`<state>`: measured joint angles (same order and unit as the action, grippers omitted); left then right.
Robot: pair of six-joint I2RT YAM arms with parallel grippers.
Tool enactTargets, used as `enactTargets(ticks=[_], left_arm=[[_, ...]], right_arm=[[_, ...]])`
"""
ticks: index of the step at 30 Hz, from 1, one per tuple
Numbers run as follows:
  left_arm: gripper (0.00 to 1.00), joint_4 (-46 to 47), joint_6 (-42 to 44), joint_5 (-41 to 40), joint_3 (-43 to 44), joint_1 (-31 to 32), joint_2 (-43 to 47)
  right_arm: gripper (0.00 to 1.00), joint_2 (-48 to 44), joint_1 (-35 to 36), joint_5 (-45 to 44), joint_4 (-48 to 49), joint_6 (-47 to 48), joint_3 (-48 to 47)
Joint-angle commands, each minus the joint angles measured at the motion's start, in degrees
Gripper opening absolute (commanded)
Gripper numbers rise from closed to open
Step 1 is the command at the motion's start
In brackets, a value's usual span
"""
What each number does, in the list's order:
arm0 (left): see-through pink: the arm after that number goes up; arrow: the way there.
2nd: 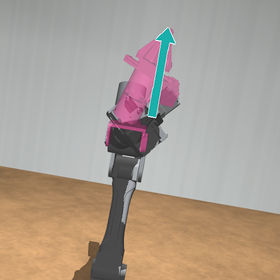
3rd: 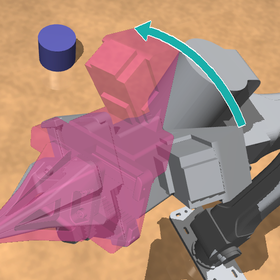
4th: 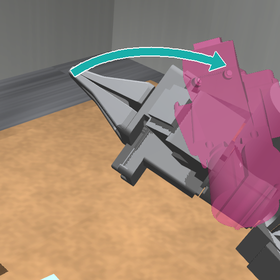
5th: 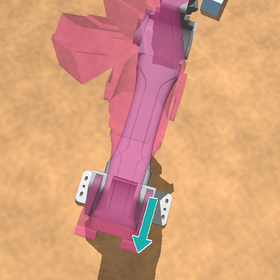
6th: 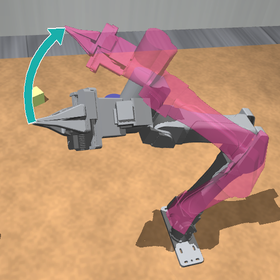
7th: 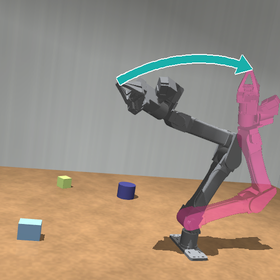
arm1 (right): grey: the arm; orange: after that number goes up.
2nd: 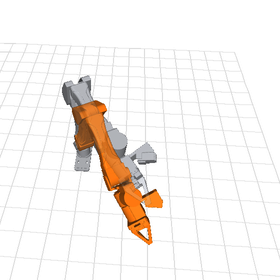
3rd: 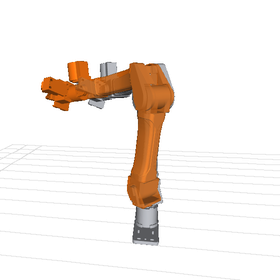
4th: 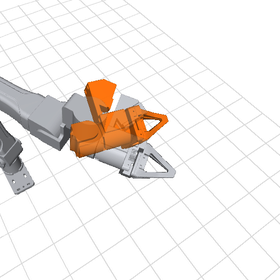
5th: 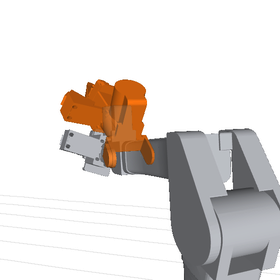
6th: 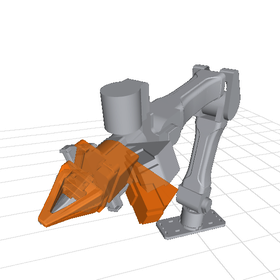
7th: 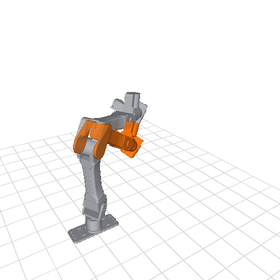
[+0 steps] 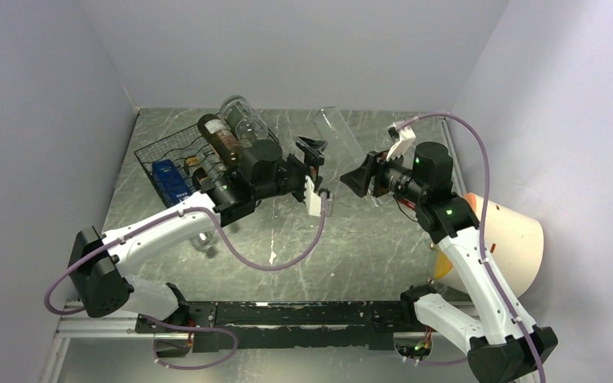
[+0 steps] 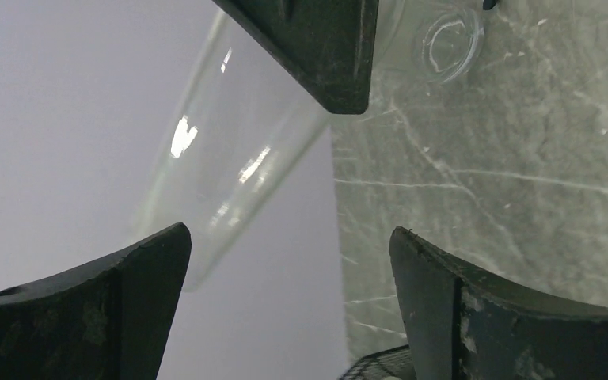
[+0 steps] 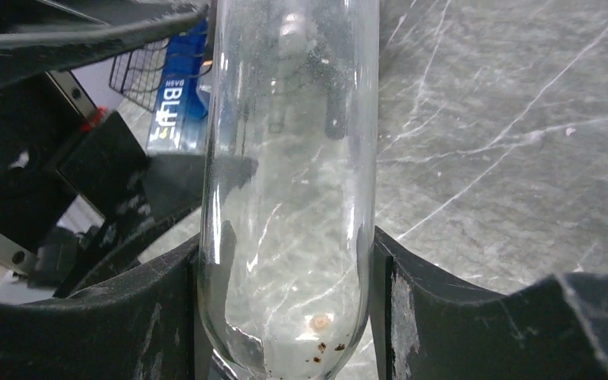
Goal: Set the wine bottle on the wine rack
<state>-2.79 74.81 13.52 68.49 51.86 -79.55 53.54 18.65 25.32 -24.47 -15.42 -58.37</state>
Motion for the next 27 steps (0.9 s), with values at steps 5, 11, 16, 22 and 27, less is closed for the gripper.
enactTargets(ticks=[5, 11, 16, 22, 27], left_arm=[[0.99, 12.4, -31.0, -10.3, -4.0, 0.1, 0.1], [0.91, 3.9, -52.0, -21.1, 0.6, 0.2, -0.8], [0.9, -7.4, -66.4, -26.6, 3.7, 0.2, -0.3], [0.92, -10.0, -72.4, -30.7, 2.4, 0.2, 9.7], [0.92, -14.0, -72.7, -36.4, 6.9, 0.1, 17.9]], right_arm=[[0.0, 1.1, -0.1, -5.0, 8.6, -2.6, -0.7], [0.0, 2.4, 0.1, -5.1, 10.6, -4.6, 0.6], [0.0, 4.8, 1.9, -6.8, 11.4, -5.4, 1.8], [0.0, 9.5, 7.6, -10.4, 14.6, -7.8, 0.5], [0.0, 14.8, 16.7, -15.4, 19.4, -10.3, -3.0]])
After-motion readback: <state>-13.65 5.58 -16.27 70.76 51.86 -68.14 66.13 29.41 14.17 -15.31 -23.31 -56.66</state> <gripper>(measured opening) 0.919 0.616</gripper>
